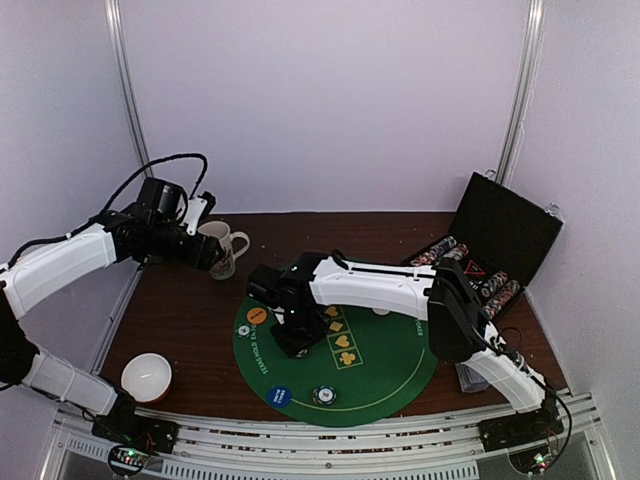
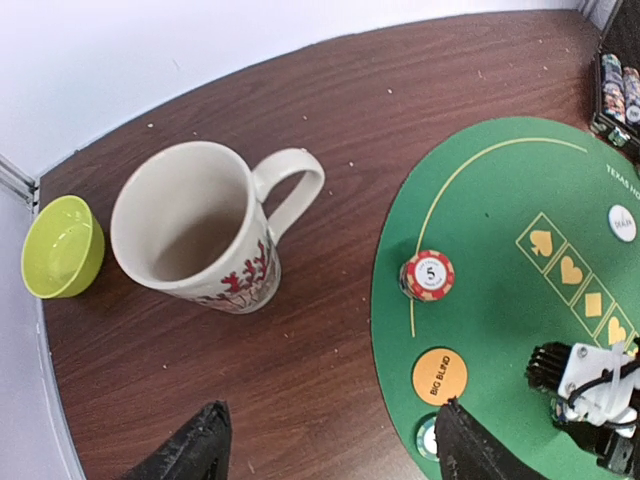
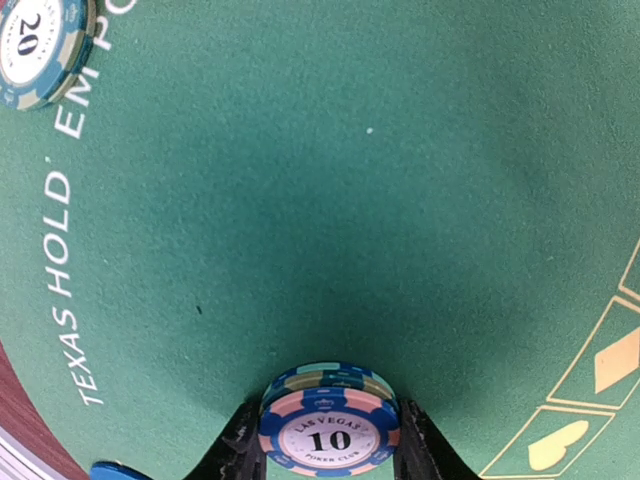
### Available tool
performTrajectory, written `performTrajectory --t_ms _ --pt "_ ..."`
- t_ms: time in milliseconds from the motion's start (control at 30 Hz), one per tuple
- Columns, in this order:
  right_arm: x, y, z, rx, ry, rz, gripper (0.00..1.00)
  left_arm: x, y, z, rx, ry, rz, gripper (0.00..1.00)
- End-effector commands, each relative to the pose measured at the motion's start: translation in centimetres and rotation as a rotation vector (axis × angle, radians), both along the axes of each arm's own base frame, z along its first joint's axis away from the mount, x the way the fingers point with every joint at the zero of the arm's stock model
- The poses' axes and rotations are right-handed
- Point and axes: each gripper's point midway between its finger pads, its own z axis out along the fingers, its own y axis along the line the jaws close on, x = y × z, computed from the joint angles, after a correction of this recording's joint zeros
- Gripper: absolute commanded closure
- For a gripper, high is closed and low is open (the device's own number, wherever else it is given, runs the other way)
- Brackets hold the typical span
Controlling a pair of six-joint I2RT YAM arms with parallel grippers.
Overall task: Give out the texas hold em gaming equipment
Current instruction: Place the poker chips pile in the community card area, then pick up the pile of poker chips from the pile of poker chips.
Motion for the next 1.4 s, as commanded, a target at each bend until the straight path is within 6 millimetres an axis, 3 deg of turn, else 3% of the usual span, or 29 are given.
performTrajectory --t_ms 0,100,267,367,533,567,633,767,867,933,1033,1167,1367 --pt "-1.2 2.3 -3.2 0.036 0.058 -0.002 0.86 0.7 0.5 0.6 -0.015 -0.040 0.041 0.27" --pt "-1.1 3.6 -2.1 0.096 0.044 -0.005 0.82 0.8 0.6 0.8 -0.014 -0.048 0.041 0.27" --pt "-0.3 2.4 -0.6 0.064 -0.010 -0.007 0.31 0.6 0.2 0.4 -0.005 -0.041 0.002 0.25" --pt "-0.1 1.3 1.2 0.056 -0.044 0.000 0.01 0.2 -0.4 1.0 -0.019 -0.055 -0.047 0.19" --pt "-0.3 1.1 7.1 0.154 -0.085 0.026 0.00 -0.6 -2.2 2.3 -0.047 -0.083 -0.156 0.13" --pt "-0.2 0.9 9.2 0.192 -0.109 0.025 0.00 -0.9 -2.8 2.6 -0.055 -0.091 -0.183 0.12" --pt "-0.1 -0.4 11.5 0.229 -0.134 0.015 0.00 -1.3 -3.8 3.5 -0.078 -0.122 -0.227 0.08" --pt "-0.2 -5.9 13.9 0.243 -0.152 -0.045 0.00 -3.9 -7.7 3.9 -0.128 -0.145 -0.419 0.02" --pt "1.0 -12.5 14.3 0.208 -0.190 -0.176 0.00 -8.1 -12.2 1.3 -0.034 -0.108 -0.659 0.02" --pt "1.8 -17.2 14.3 0.190 -0.204 -0.289 0.00 -11.1 -14.6 -1.6 0.064 -0.045 -0.815 0.02" --pt "2.3 -22.2 14.5 0.189 -0.227 -0.408 0.00 -13.0 -16.2 -5.3 0.107 0.092 -0.908 0.02" --pt "2.0 -24.9 15.2 0.202 -0.254 -0.456 0.00 -12.6 -17.1 -8.7 0.173 0.213 -0.917 0.02" --pt "1.2 -25.8 13.8 0.152 -0.225 -0.455 0.00 -12.0 -18.0 -13.3 0.289 0.292 -0.886 0.02"
